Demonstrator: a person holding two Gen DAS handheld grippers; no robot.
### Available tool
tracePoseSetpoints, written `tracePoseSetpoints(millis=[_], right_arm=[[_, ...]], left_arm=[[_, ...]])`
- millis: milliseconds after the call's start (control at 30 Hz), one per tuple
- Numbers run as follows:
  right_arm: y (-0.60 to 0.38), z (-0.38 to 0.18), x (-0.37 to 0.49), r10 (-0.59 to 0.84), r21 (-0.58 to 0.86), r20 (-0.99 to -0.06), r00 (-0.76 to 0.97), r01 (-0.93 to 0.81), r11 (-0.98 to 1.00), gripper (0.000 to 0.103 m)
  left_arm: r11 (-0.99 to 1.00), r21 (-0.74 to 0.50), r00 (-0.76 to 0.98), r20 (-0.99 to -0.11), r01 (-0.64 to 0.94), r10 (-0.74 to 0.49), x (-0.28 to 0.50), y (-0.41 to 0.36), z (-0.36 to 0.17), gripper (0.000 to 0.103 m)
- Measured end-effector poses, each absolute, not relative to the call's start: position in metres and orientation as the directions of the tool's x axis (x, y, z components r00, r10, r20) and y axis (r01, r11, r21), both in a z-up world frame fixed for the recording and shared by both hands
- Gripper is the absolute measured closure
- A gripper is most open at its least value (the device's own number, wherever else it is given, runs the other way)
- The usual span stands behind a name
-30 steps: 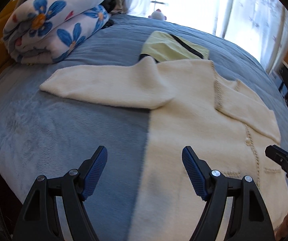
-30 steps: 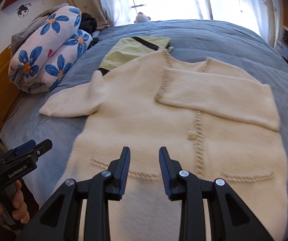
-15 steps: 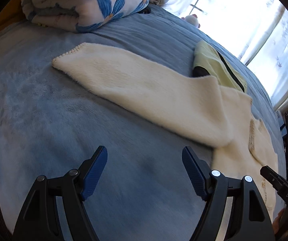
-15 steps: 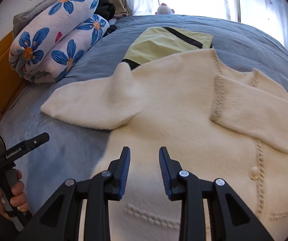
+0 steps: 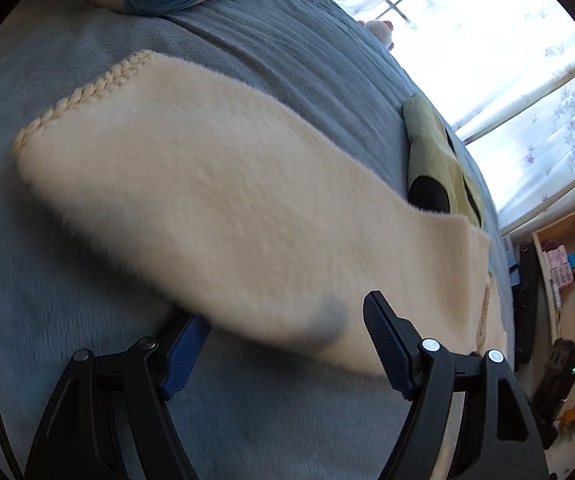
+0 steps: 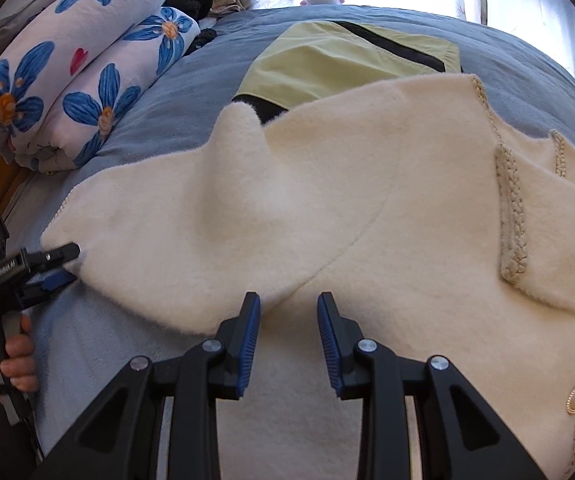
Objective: Fold large clothes
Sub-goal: 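Grasp the other sleeve cuff with the left tool and lift it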
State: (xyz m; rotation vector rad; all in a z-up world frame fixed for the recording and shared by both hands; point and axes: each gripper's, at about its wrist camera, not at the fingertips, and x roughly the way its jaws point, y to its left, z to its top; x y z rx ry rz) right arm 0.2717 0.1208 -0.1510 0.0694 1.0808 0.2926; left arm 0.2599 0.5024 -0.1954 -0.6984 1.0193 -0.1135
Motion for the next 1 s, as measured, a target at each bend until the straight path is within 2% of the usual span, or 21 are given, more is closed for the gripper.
tracePoseSetpoints(millis=[33, 67, 100, 167, 233, 333, 400, 500, 667, 767, 900, 1000], right_arm=[[0.118, -0.152, 0.271, 0.271, 0.203, -0.859, 0.435, -0.197, 0.959, 0.074], [0.116, -0.153, 0.27, 0.27, 0.206, -0.86, 0.433, -0.19, 0.96, 0.073], [0.113, -0.153, 0.269, 0.271, 0.211, -0.861, 0.43, -0.182, 0.96, 0.073], [0.104, -0.153, 0.266, 0.279, 0.229, -0.861, 0.425, -0.165, 0.959, 0.073], [0.092, -0.151, 0.261, 0.284, 0.244, -0.86, 0.425, -0.146, 0.959, 0.073], [0.071, -0.148, 0.254, 0.287, 0.263, -0.86, 0.422, -0.115, 0.958, 0.073], [0.053, -0.141, 0.246, 0.289, 0.276, -0.855, 0.43, -0.094, 0.956, 0.073], [0.023, -0.126, 0.233, 0.288, 0.293, -0.839, 0.462, -0.064, 0.954, 0.073], [-0.036, -0.098, 0.206, 0.267, 0.307, -0.802, 0.535, -0.014, 0.952, 0.073], [-0.075, -0.089, 0.189, 0.215, 0.284, -0.791, 0.573, 0.032, 0.958, 0.073], [-0.121, -0.094, 0.173, 0.16, 0.267, -0.803, 0.575, 0.107, 0.958, 0.073], [-0.147, -0.102, 0.167, 0.146, 0.275, -0.814, 0.562, 0.152, 0.949, 0.073]], left_arm=[[0.78, -0.583, 0.551, -0.738, -0.23, -0.389, 0.263, 0.506, -0.196, 0.042], [0.791, -0.562, 0.557, -0.748, -0.242, -0.361, 0.266, 0.508, -0.196, 0.067], [0.809, -0.53, 0.556, -0.764, -0.253, -0.327, 0.269, 0.509, -0.197, 0.079], [0.81, -0.521, 0.566, -0.766, -0.27, -0.304, 0.269, 0.507, -0.194, 0.091], [0.841, -0.471, 0.597, -0.765, -0.266, -0.24, 0.263, 0.496, -0.178, 0.095], [0.906, -0.353, 0.642, -0.755, -0.231, -0.13, 0.256, 0.456, -0.139, 0.097], [0.932, -0.317, 0.675, -0.727, -0.175, -0.121, 0.249, 0.421, -0.11, 0.097], [0.957, -0.286, 0.718, -0.677, -0.054, -0.162, 0.24, 0.362, -0.066, 0.097], [0.945, -0.259, 0.71, -0.627, 0.198, -0.321, 0.228, 0.238, -0.021, 0.097], [0.925, -0.219, 0.666, -0.644, 0.31, -0.376, 0.22, 0.159, -0.028, 0.095], [0.901, -0.208, 0.544, -0.737, 0.382, -0.401, 0.226, 0.074, -0.077, 0.093], [0.894, -0.22, 0.429, -0.816, 0.39, -0.387, 0.23, 0.031, -0.118, 0.08]])
